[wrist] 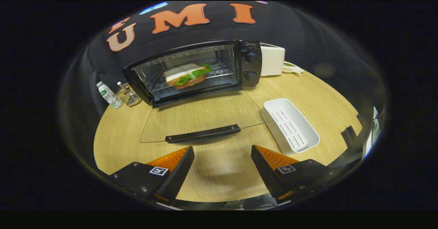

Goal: Open the toaster oven, put the food inside, and close the toaster oven door.

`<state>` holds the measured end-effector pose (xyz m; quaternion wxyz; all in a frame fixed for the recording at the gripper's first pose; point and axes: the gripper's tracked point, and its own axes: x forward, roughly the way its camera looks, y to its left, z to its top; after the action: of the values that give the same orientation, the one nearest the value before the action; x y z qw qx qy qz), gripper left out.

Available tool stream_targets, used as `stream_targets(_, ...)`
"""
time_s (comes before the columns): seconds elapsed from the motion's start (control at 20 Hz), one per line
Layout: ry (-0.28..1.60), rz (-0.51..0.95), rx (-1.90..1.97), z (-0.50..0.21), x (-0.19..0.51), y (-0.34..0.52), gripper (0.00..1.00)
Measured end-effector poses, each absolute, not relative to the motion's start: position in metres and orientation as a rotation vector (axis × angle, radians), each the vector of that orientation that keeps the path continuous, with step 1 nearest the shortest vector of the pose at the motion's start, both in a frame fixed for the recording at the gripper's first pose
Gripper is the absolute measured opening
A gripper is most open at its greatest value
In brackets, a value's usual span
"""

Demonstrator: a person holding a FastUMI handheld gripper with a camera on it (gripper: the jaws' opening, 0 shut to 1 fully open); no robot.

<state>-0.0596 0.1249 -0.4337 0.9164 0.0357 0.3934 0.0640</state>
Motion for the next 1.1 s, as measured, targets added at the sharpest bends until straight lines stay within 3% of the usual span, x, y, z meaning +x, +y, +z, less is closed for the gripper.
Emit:
stream_targets(0.5,0.844,0.141,-0.007,-0.457,-0.038,0.147,0.99)
stream_targets(1.1,0.754,0.158,0.047,-0.400,-0.031,0.150,0.99)
